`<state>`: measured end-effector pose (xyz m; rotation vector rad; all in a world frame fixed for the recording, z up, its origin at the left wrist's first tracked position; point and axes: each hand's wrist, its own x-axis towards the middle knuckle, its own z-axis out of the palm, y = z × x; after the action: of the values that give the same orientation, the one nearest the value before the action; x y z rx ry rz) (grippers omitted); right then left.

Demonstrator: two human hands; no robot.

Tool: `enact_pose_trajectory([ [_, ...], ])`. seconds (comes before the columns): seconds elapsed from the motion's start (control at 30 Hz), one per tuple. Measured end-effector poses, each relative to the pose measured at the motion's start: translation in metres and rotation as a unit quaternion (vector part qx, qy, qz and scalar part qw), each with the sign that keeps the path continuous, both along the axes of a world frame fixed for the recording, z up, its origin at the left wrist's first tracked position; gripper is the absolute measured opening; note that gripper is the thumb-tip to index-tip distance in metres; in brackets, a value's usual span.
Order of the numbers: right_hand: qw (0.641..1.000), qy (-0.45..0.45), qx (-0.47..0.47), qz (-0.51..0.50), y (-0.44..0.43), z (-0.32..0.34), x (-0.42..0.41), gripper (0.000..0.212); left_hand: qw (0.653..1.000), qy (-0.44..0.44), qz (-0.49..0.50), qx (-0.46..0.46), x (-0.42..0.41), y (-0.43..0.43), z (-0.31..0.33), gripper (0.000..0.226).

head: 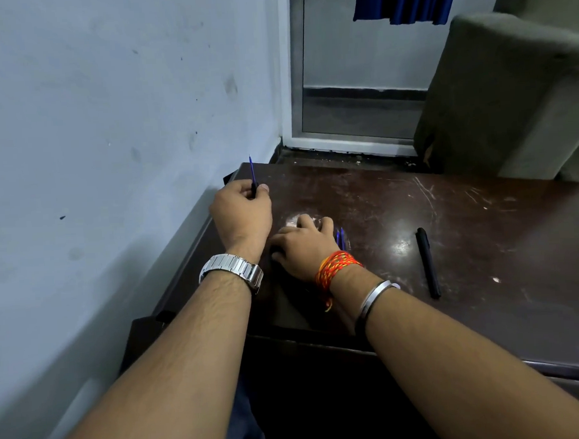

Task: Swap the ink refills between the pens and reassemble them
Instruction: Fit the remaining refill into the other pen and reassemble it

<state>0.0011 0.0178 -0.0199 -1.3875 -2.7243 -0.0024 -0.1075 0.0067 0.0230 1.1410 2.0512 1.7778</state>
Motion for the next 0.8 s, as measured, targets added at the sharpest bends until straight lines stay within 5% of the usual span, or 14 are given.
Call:
enact_pose_trajectory([
  [0.23,0.996,0.09,-0.029,0.0,0.0,0.001,0.007,0.026,0.999,-0.034,-0.041,-0.01,0.002,0.001,-0.005,0.018],
  [0.4,0.999,0.023,-0.046,-0.003,0.001,-0.005,0.004,0.027,0.998,-0.032,-0.043,-0.016,0.002,0.0,-0.006,0.032],
  [0.6,0.997,0.028,-0.059,-0.03,0.005,0.002,0.004,0.029,0.998,-0.03,-0.05,-0.021,0.003,0.0,-0.008,0.02],
  [0.8,0.94,0.308,-0.084,-0.123,0.021,0.023,0.029,0.021,0.998,-0.026,-0.053,-0.023,0.003,-0.002,-0.007,0.015],
])
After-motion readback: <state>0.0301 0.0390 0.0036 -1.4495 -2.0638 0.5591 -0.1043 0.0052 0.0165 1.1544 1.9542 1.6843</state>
